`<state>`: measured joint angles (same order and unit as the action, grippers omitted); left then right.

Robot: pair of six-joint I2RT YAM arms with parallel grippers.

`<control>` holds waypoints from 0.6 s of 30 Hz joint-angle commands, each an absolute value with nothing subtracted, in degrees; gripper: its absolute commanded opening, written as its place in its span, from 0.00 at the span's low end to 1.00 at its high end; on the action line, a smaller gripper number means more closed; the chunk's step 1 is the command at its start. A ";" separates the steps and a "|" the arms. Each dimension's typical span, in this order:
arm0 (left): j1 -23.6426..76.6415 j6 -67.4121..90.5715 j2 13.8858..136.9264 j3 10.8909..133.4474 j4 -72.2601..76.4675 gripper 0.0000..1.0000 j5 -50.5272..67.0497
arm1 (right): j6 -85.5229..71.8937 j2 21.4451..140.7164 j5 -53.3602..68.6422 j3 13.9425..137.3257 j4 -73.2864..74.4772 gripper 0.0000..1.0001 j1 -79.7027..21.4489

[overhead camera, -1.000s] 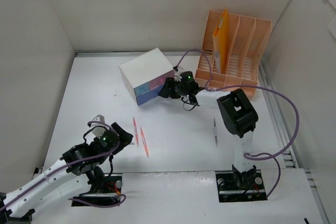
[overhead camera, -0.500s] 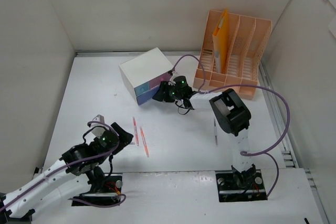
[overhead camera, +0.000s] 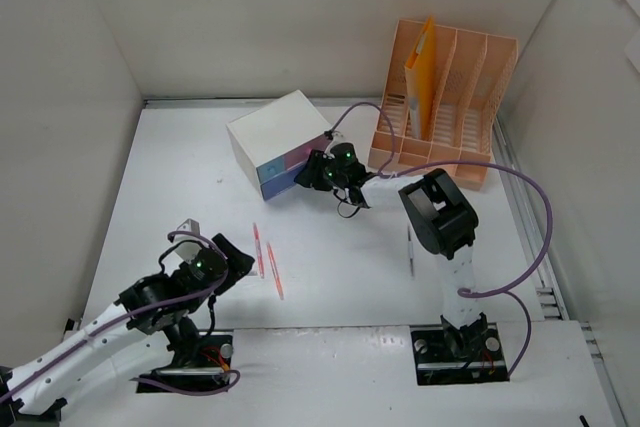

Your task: Organize the desk

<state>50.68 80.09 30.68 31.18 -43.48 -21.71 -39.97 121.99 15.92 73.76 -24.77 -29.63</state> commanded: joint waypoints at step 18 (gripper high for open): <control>50.89 82.53 32.52 32.25 -41.92 0.63 -23.20 | -41.13 118.92 12.30 77.70 -29.97 0.14 -30.41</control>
